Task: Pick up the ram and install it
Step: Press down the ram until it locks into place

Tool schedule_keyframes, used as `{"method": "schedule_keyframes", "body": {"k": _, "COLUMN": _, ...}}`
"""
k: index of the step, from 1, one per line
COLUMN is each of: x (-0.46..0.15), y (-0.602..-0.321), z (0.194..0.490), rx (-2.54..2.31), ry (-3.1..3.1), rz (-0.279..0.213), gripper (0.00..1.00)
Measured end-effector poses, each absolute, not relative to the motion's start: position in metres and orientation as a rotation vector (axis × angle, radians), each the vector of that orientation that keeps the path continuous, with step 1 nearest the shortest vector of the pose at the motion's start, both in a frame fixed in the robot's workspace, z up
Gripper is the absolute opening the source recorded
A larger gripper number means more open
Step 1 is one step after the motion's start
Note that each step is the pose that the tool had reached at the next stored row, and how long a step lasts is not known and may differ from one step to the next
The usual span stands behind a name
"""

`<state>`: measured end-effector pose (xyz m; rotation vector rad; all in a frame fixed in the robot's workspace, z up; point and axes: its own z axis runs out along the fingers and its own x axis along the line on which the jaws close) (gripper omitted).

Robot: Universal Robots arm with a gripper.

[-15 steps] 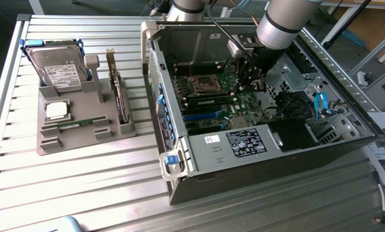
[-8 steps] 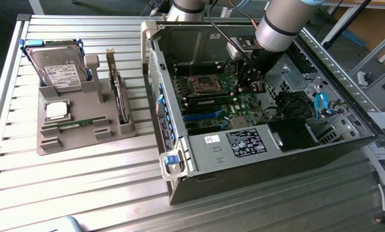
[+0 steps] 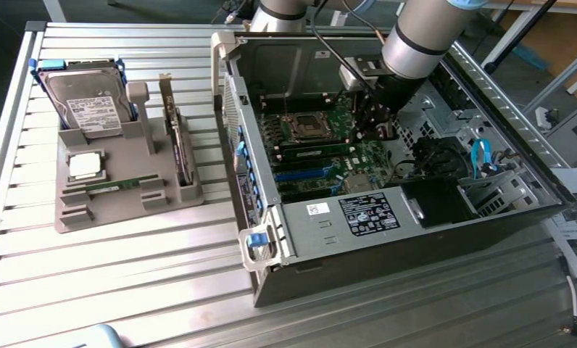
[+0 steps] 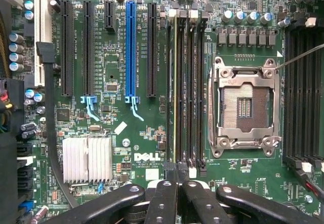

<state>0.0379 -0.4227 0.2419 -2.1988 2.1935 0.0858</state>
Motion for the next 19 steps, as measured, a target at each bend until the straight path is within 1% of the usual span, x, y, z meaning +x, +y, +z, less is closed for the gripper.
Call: {"method": "schedule_keyframes", "body": {"k": 19, "x": 0.0379, "y": -0.4227, "z": 0.2334, "rx": -2.199, "ry": 2.194, "rz": 0.086, "gripper": 0.11}}
